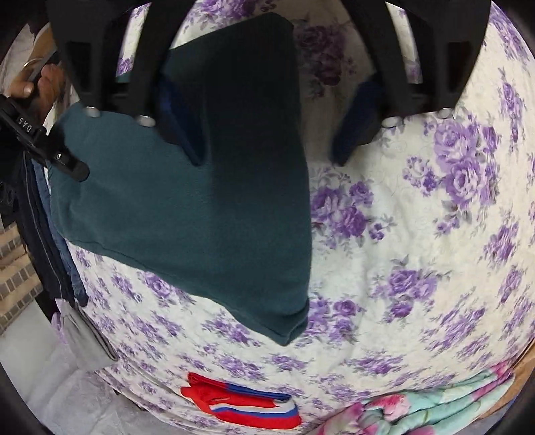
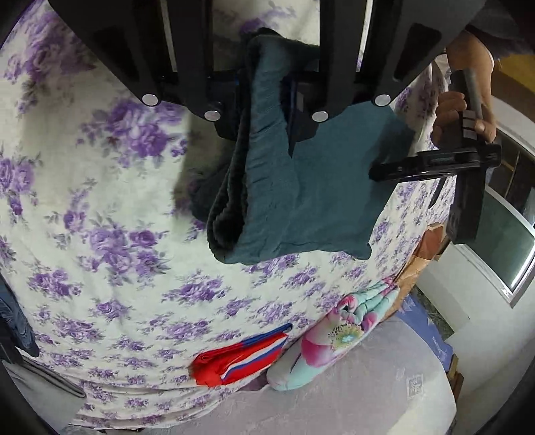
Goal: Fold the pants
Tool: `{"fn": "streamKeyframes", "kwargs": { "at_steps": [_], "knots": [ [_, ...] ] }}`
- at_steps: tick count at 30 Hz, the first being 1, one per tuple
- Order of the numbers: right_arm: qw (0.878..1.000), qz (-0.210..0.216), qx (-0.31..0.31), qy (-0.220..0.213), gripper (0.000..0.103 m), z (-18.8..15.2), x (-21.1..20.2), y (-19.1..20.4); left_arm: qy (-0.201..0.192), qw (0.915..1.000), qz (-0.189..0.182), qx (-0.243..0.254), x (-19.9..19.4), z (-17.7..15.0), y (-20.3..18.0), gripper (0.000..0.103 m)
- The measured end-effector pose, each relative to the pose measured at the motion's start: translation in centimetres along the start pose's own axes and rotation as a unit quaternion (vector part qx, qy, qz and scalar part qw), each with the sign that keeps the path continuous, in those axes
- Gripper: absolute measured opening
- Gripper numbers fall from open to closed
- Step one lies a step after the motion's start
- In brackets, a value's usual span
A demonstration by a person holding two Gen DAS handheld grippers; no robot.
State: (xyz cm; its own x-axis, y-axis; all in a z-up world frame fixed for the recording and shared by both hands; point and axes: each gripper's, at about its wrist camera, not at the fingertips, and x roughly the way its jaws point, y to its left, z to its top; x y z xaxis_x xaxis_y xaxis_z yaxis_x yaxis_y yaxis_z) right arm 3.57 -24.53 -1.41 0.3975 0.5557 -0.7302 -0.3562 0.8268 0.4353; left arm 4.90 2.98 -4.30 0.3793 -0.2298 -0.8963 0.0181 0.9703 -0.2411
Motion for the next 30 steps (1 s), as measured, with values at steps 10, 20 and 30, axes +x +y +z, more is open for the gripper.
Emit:
{"fn": "streamKeyframes", "kwargs": {
  "at_steps": [10,20,30],
  "knots": [
    [1.0,0.009,0.001,0.011,0.023,-0.1,1.7,0.1,0.01,0.9999,-0.008,0.011,0.6,0.6,-1.3,0.045],
    [0.986,-0.003,-0.139,-0.098,0.019,5.4,-5.1,6.6,-0.124,0.9887,-0.009,0.085,-7.5,3.0,-5.1,0.014],
    [0.963,-0.107,-0.156,-0.191,0.03,17.9,0.9,2.1,-0.232,0.97,0.038,0.06,-5.3,16.6,-4.7,0.017]
  ]
}}
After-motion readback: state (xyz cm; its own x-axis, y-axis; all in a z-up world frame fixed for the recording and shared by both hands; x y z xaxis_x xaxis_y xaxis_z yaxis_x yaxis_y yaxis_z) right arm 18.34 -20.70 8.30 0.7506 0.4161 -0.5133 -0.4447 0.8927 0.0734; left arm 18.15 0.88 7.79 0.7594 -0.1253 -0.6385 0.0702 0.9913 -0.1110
